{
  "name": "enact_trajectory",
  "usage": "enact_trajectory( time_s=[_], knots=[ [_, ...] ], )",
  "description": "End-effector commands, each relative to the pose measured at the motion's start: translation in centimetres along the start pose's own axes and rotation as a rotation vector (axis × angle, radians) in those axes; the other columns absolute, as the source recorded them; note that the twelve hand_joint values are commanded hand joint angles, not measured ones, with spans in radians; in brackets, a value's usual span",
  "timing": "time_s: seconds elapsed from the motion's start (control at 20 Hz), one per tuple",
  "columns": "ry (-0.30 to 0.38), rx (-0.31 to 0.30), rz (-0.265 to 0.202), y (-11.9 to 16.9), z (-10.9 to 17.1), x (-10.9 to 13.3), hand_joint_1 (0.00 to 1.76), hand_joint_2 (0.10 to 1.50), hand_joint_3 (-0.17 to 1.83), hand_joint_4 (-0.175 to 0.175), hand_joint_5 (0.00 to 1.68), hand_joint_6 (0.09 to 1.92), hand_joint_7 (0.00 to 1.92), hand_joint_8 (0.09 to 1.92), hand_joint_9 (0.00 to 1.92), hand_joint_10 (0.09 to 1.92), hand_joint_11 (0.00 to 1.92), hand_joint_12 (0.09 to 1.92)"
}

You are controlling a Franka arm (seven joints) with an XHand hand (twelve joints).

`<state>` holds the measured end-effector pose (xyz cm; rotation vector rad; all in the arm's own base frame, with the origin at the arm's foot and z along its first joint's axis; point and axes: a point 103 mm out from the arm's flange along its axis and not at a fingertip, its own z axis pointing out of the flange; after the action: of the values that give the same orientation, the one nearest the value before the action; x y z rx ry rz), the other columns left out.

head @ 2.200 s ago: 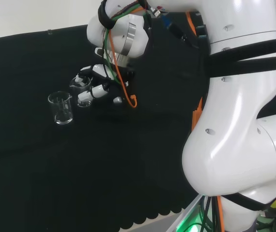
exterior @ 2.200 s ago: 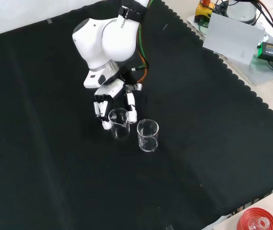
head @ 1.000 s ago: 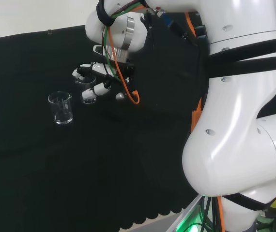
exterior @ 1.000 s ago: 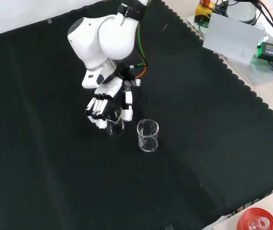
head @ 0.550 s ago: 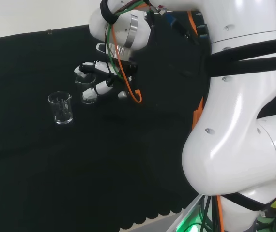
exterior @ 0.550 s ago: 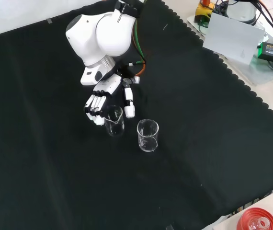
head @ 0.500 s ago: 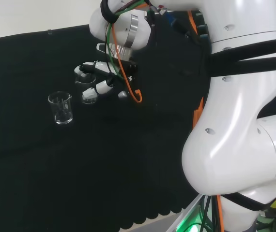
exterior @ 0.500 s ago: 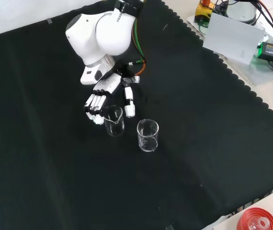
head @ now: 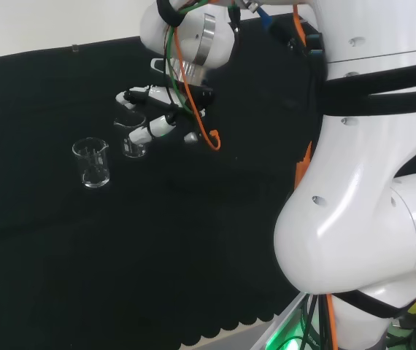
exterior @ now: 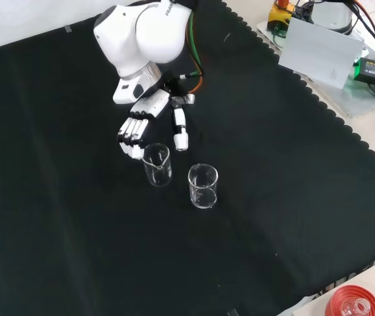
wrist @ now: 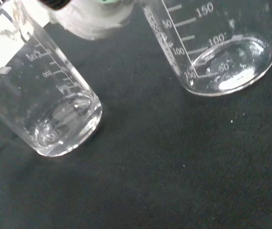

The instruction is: Place the beaker back on the table.

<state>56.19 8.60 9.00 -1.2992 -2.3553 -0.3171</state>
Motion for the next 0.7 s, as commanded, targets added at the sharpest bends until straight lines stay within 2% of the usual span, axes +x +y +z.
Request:
enact_trajectory(
  time_s=[0.05,0.7],
  knots=[
    [-0.028,-0.044,0.041,-2.3,-3.0,0.7,0.87,0.81,-0.17,-0.135,0.22,0.12,0.0,0.74,0.06,0.94,0.0,1.16],
    [-0.083,-0.135,0.116,-7.0,-7.7,1.9,0.88,0.83,-0.17,-0.135,0.25,0.09,0.0,0.79,0.08,0.93,0.0,1.18]
  ],
)
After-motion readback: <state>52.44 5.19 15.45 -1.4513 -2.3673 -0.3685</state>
